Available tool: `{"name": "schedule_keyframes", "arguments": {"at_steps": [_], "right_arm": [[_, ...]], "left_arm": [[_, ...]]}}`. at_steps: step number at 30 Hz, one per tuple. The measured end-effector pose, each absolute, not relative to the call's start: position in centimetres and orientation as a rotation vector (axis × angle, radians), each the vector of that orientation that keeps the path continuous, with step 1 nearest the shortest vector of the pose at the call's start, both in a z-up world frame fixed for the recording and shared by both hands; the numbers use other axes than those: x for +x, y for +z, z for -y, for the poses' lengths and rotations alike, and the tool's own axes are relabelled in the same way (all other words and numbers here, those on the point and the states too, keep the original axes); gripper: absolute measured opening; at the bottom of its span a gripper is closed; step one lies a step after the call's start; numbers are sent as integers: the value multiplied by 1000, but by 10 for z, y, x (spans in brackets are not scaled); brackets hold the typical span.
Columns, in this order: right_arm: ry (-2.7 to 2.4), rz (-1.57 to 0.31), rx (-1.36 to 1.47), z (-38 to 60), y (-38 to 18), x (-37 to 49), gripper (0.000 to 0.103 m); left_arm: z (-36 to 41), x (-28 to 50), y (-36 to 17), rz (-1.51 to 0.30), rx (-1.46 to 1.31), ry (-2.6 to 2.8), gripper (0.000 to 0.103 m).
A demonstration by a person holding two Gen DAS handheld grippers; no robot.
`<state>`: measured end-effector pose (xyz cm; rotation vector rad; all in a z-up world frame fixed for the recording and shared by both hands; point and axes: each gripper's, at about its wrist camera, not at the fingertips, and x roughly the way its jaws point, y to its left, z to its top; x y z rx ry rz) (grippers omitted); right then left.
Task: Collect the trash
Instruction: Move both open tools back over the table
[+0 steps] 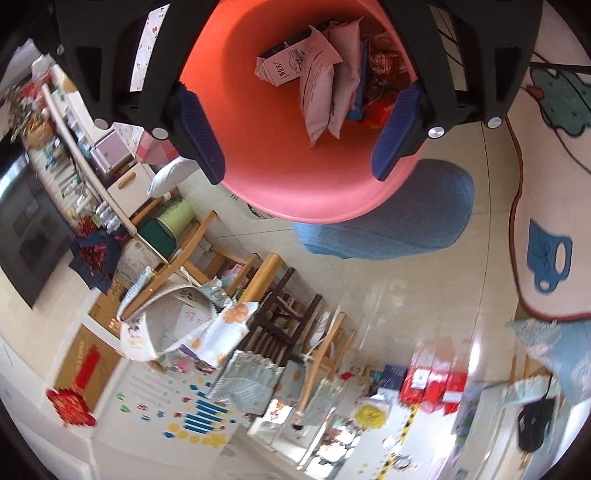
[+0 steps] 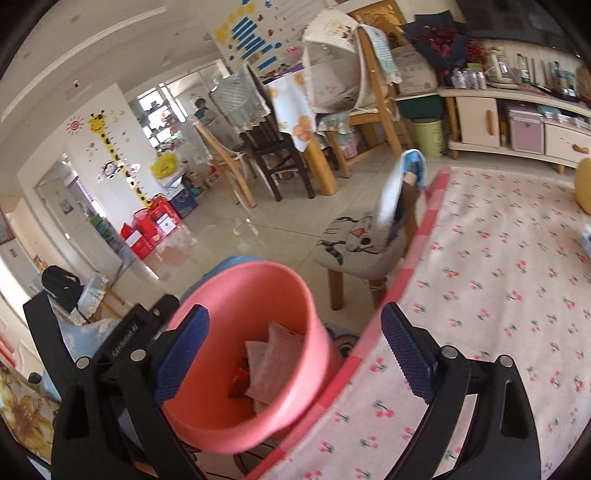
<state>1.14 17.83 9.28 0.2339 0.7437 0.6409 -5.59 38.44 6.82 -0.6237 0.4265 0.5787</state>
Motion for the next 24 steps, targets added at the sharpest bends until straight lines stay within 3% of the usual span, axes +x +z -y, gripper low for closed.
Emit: {"name": "schedule_keyframes", "arguments": {"at_steps": [14, 24], "right_arm": [[426, -726, 146, -88, 88, -43, 94], [295, -586, 37, -28, 111, -96, 95]], "left_arm": [[-328, -43, 79, -322, -537, 250, 90], [-270, -46, 83, -320, -453, 71, 96]]}}
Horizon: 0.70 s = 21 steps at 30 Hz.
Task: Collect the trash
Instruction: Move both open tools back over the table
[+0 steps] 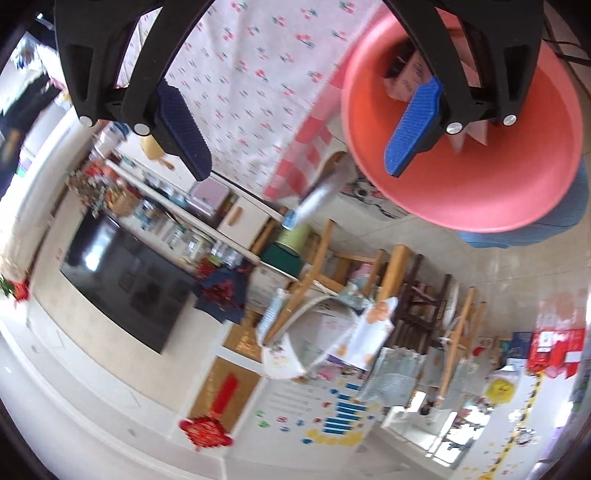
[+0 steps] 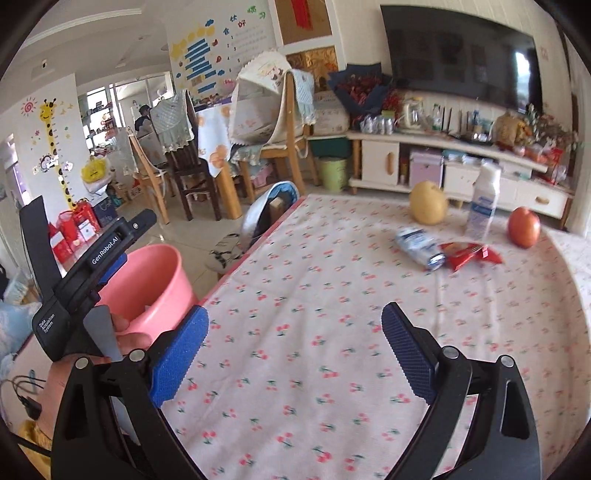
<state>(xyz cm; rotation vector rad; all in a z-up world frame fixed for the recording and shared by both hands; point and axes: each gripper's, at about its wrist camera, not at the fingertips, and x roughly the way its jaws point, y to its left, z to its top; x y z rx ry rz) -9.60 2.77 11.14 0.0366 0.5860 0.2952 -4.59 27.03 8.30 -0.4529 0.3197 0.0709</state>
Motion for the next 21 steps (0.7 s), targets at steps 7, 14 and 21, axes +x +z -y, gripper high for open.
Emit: {"name": "schedule_keyframes", "arguments": {"at_steps": [7, 14, 21], "right_arm": [[243, -479, -18, 11, 107, -118, 96], [173, -436, -18, 51, 98, -123, 98], [157, -451, 73, 86, 100, -118, 98]], "left_arm": [[-215, -45, 81, -402, -264, 57, 96], [-169, -42, 69, -511, -108, 43, 96], [-138, -48, 67, -512, 23, 56, 96]]}}
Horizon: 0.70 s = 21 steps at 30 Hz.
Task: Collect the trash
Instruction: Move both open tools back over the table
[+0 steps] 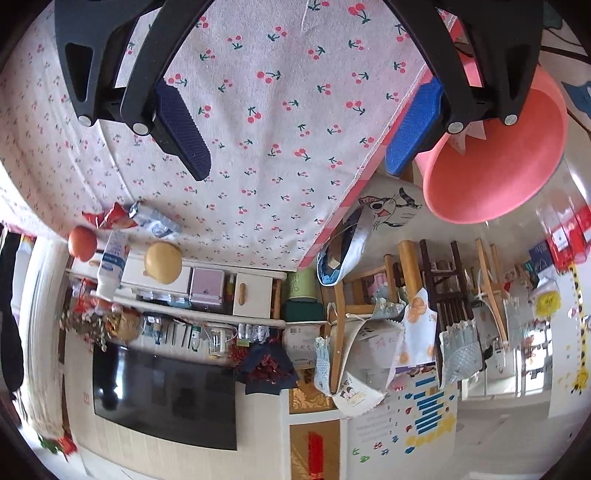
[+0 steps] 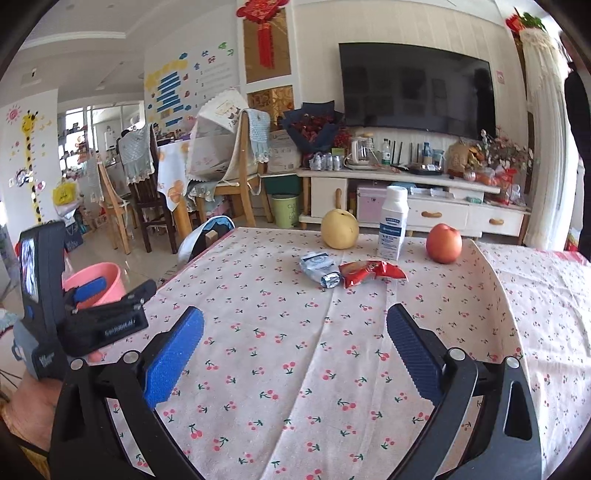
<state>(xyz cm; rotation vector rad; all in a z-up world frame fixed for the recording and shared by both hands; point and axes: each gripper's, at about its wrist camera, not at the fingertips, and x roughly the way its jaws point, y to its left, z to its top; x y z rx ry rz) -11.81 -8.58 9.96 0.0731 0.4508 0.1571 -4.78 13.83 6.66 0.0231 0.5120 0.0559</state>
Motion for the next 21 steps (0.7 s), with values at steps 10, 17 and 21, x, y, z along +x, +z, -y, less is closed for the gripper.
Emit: {"name": "schedule_keyframes", "arguments": {"at_steps": [10, 17, 21], "right_arm": [[174, -433, 168, 113, 108, -113, 98], [97, -421, 118, 127, 115, -106, 98], [53, -475, 148, 147, 110, -87, 98]], "left_arm": [[-120, -58, 66, -525, 49, 40, 96], [-102, -59, 72, -514, 72, -10, 96], [-89, -55, 77, -512, 84, -48, 96]]}}
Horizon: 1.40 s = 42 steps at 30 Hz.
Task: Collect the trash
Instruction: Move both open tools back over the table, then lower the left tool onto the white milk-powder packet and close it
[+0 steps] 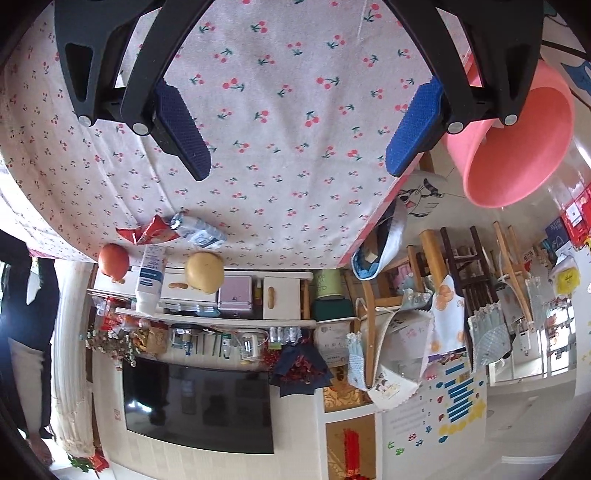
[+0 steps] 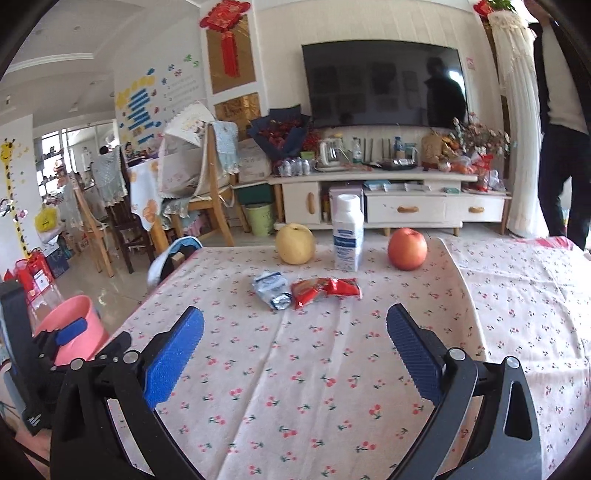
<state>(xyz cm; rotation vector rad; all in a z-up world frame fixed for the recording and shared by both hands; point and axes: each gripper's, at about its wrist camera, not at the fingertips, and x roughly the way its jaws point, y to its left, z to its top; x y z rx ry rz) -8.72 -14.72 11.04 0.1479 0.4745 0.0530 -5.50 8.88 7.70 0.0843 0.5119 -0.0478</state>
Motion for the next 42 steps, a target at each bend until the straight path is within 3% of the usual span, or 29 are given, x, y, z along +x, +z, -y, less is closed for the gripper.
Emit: {"name": "schedule_keyframes", "arguments": {"at_steps": [17, 23, 31, 34, 36, 37, 39, 42], "right_arm": [[34, -649, 308, 206, 68, 19, 98], [34, -644, 353, 218, 60, 47, 97], [53, -679, 411, 227, 43, 74, 97], [69, -693, 421, 225, 37, 81, 95], [82, -712, 426, 223, 33, 87, 80], [87, -722, 431, 222, 31, 90, 79], [98, -737, 441, 222, 26, 94, 79], [123, -749, 454, 220, 22, 98, 79]], "left_arm": [[-5, 57, 74, -653, -2, -161, 96], [24, 117, 55, -779, -146, -154, 96], [43, 170, 23, -880, -140, -71, 95], [45, 182, 12, -908, -134, -49, 82], [44, 186, 7, -921, -136, -51, 67], [45, 187, 6, -911, -124, -48, 65], [47, 186, 6, -903, -119, -81, 50], [55, 179, 5, -889, -47, -120, 35]]}}
